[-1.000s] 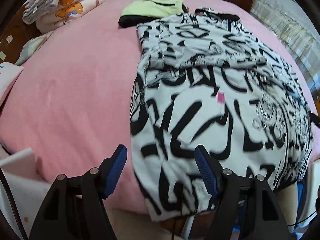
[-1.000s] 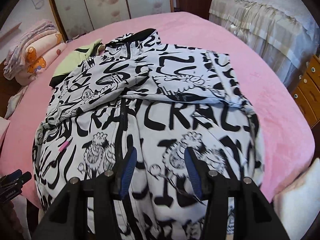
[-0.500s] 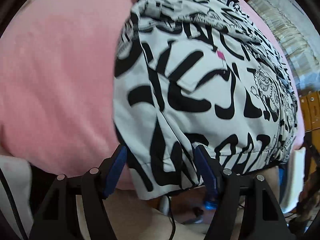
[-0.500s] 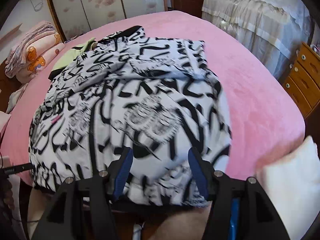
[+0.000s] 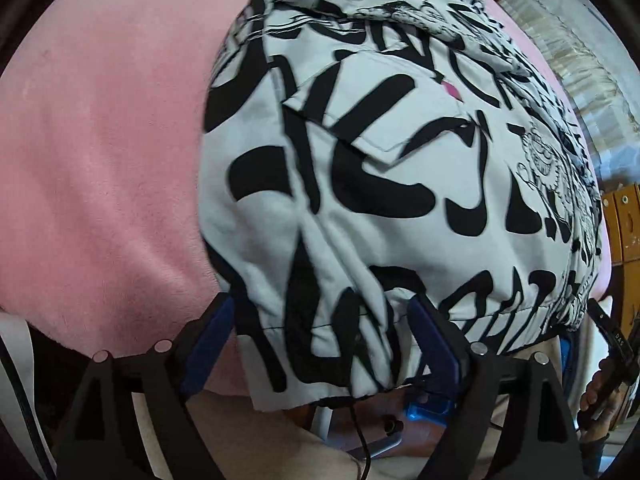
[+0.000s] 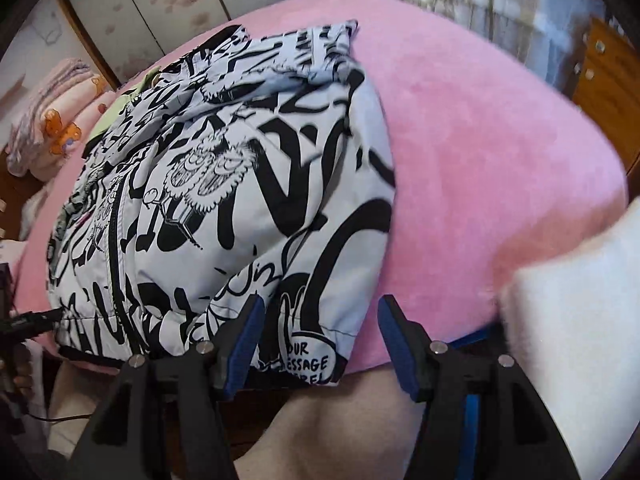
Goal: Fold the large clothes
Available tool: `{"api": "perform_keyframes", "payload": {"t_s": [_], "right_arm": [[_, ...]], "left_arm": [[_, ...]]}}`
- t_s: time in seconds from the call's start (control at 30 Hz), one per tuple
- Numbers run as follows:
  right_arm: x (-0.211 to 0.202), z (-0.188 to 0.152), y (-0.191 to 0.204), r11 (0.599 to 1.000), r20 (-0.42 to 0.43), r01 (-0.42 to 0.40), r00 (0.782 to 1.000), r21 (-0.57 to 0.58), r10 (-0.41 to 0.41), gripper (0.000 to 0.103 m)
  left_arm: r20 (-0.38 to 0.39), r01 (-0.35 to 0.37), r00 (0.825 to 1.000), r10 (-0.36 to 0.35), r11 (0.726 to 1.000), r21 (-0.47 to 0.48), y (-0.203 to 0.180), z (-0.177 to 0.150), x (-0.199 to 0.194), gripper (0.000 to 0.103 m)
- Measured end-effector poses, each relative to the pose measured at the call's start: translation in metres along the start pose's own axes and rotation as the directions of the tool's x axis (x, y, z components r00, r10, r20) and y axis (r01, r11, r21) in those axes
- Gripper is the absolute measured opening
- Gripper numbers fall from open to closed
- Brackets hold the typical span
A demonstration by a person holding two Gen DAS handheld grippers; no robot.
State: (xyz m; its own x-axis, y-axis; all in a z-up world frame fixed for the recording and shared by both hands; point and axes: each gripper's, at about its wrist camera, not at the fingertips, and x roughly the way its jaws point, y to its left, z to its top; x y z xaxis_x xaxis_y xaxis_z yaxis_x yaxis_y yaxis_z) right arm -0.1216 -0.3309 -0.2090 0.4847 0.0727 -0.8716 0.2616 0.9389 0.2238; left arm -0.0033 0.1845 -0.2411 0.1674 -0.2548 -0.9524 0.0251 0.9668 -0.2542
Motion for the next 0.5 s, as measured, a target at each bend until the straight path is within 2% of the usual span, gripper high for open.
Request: {"api": "perform_keyframes", "payload": {"t_s": [0.2, 0.47, 0.5], "right_arm": [[0.026, 0.001, -0.009, 0.996, -0.049, -0.075, 0.996, 0.049, 0.077, 0.059], [0.038, 0.001, -0.013, 0.993, -0.06, -0.099, 0.993, 0.062, 0.103, 0.058], [0.038, 0.001, -0.012, 0.993, -0.063, -0.103, 0.992, 0.06, 0.106, 0.054]], "left_arm": [[-0.011, 0.038, 0.999, -0.038, 0.999, -0.036, 0.011, -0.001, 0.003, 0.088], [-0.023, 0.045, 0.999, -0.046, 0.999, -0.028, 0.012, -0.001, 0.012, 0.092], [-0.025, 0.042, 0.999, -0.043, 0.999, -0.025, 0.011, 0.0, 0.013, 0.093]]}}
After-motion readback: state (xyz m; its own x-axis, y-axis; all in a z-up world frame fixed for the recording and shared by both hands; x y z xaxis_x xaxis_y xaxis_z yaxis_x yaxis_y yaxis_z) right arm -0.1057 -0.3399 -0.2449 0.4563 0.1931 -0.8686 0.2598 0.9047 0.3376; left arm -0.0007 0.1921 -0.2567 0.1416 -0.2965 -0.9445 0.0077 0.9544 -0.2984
